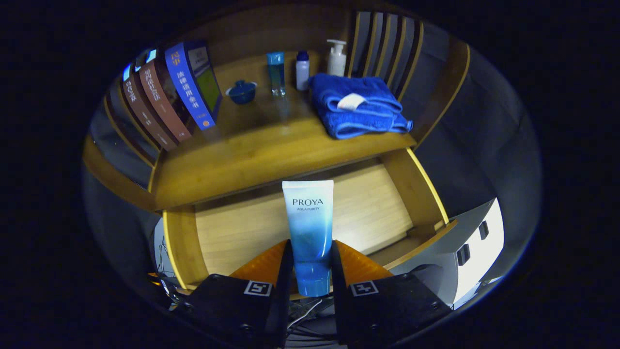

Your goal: Pull open the drawer, take out the items inside it, and place them on the countertop above the cabinet.

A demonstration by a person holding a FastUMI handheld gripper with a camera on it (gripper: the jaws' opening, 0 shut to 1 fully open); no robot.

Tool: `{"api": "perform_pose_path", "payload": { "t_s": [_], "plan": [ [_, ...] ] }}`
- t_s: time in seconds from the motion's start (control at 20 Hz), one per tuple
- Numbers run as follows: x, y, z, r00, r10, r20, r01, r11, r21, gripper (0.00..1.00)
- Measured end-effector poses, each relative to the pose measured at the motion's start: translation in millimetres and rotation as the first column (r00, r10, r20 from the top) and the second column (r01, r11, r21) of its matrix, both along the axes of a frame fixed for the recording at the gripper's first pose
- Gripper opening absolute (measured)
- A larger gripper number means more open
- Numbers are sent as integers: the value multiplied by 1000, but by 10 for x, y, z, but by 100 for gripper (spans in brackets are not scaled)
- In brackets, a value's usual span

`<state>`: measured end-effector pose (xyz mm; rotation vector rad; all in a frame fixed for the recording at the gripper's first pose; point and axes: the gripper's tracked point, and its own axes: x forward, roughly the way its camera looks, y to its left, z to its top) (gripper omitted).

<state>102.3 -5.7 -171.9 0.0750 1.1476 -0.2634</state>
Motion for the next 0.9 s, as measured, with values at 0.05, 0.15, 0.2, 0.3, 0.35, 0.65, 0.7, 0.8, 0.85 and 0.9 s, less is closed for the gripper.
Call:
{"api": "perform_pose_path", "payload": {
  "t_s": [0.05, 0.15, 0.2, 0.3, 0.35, 0.65, 0.7, 0.8, 0.85, 0.9],
  "plan": [
    [90, 28, 45, 1000, 12, 1, -12, 1000, 2, 44],
    [266, 72, 64, 999, 49, -22, -49, 999, -3, 44],
    [359, 102, 54, 997, 69, -36, -69, 998, -7, 44],
    [579, 161, 23, 994, 97, -52, -97, 995, 4, 44],
    [729, 202, 8, 993, 109, -50, -108, 994, 16, 44],
    [1330, 310, -178, 980, 193, -55, -190, 980, 55, 44],
    [1416, 335, -222, 977, 207, -51, -203, 977, 67, 44],
    [1557, 356, -268, 968, 243, -56, -239, 968, 71, 44],
    [1607, 341, -284, 964, 260, -58, -256, 964, 71, 44],
    [1644, 372, -316, 961, 268, -61, -264, 962, 77, 44]
  ]
}}
